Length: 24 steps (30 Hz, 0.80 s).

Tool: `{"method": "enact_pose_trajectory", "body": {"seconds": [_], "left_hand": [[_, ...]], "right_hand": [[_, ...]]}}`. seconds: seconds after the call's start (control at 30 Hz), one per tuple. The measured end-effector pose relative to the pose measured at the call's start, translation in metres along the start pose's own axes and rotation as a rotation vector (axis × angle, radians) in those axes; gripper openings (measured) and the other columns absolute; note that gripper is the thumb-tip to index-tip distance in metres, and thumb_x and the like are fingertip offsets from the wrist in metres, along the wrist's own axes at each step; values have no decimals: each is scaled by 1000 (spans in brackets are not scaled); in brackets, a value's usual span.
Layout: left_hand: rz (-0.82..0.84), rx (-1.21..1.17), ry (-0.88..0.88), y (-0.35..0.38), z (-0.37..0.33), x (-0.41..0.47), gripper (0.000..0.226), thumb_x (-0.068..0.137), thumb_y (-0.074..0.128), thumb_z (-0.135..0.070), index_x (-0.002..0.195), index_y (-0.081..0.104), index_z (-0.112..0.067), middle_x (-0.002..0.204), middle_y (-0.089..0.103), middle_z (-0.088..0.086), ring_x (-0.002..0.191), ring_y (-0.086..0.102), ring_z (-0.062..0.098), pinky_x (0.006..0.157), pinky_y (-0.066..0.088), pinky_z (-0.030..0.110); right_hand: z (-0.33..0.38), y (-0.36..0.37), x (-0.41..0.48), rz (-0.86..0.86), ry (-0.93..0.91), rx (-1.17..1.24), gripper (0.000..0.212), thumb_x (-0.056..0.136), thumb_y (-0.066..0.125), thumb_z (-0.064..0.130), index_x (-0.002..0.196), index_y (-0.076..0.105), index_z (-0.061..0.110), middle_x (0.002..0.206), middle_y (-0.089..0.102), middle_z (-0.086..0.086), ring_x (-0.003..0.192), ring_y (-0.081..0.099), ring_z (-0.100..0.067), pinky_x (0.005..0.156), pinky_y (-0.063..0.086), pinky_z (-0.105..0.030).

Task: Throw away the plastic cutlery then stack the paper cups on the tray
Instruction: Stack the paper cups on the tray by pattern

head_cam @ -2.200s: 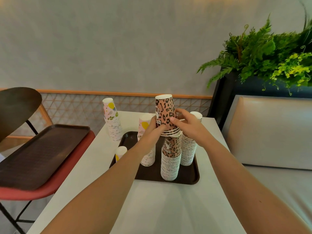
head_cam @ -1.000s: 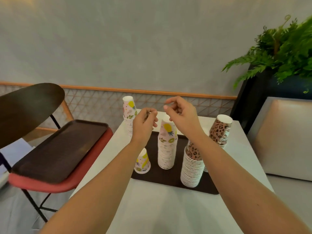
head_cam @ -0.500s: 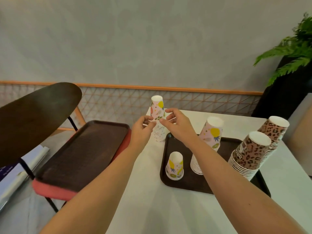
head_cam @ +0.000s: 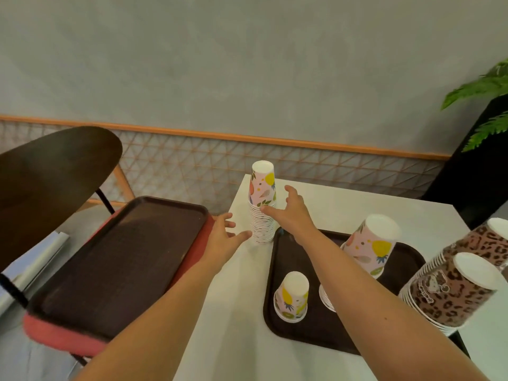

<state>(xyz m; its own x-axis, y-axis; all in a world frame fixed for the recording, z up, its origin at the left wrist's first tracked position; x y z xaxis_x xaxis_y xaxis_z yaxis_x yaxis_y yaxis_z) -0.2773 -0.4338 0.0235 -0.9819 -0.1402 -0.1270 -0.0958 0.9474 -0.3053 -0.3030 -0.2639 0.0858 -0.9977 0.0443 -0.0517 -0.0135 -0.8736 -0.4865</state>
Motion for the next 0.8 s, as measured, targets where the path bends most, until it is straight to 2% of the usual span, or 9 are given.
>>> {"method": "enact_pose_trajectory", "body": {"seconds": [0.17, 0.33, 0.47, 0.6, 0.7, 0.8], "left_hand": [[149, 46, -87, 16, 24, 30, 81, 76, 77, -25, 141, 30, -17, 140, 39, 4, 126, 43, 27, 89, 42, 30], [260, 103, -123, 28, 42, 69, 91, 73, 80, -25, 145, 25, -17, 150, 31, 4, 135, 35, 29, 106, 38, 39], [331, 135, -123, 44, 52, 90, 100, 69, 83, -29, 146, 21, -17, 152, 27, 3, 136, 32, 27, 109, 37, 40], [388, 114, -78, 62, 57, 105, 98, 67, 83, -28, 144, 23, -17, 148, 33, 2, 134, 35, 23, 107, 34, 35], [407, 48, -65, 74, 59, 111, 92, 69, 83, -24, 140, 26, -18, 134, 42, -3, 122, 41, 13, 100, 39, 30], [399, 9, -62, 83, 62, 113, 91, 62, 86, -31, 134, 31, -25, 129, 50, -3, 119, 50, 16, 101, 47, 35]], "right_hand": [[-4, 7, 31, -46, 15, 32, 96, 75, 77, 32, 148, 16, 19, 152, 25, -7, 137, 32, -25, 104, 36, -38], [-5, 23, 60, -72, 5, 68, 100, 70, 81, 31, 147, 19, 20, 147, 30, -6, 135, 33, -23, 100, 36, -33], [-12, 34, 75, -94, -41, 101, 83, 70, 81, 31, 138, 35, 20, 133, 46, -2, 121, 45, -18, 86, 40, -22], [-17, 36, 81, -131, -60, 134, 69, 74, 78, 26, 131, 40, 19, 126, 54, 2, 107, 48, -9, 74, 40, -9], [-17, 35, 86, -135, -84, 123, 67, 73, 78, 27, 129, 41, 18, 126, 55, 0, 109, 51, -11, 82, 45, -18], [-17, 35, 88, -129, -88, 118, 68, 72, 79, 27, 128, 42, 17, 125, 57, -1, 111, 53, -15, 89, 49, -28]]}}
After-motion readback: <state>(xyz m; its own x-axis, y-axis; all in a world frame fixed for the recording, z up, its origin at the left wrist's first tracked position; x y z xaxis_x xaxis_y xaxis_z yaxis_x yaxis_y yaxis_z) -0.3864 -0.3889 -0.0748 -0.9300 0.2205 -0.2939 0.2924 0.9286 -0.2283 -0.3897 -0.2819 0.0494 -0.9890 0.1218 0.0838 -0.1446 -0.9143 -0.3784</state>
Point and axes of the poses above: each hand's wrist, its own x-axis towards the middle knuckle, its own y-axis out of the palm, z = x × y, the point moved 7 cm from there along x, towards the middle knuckle
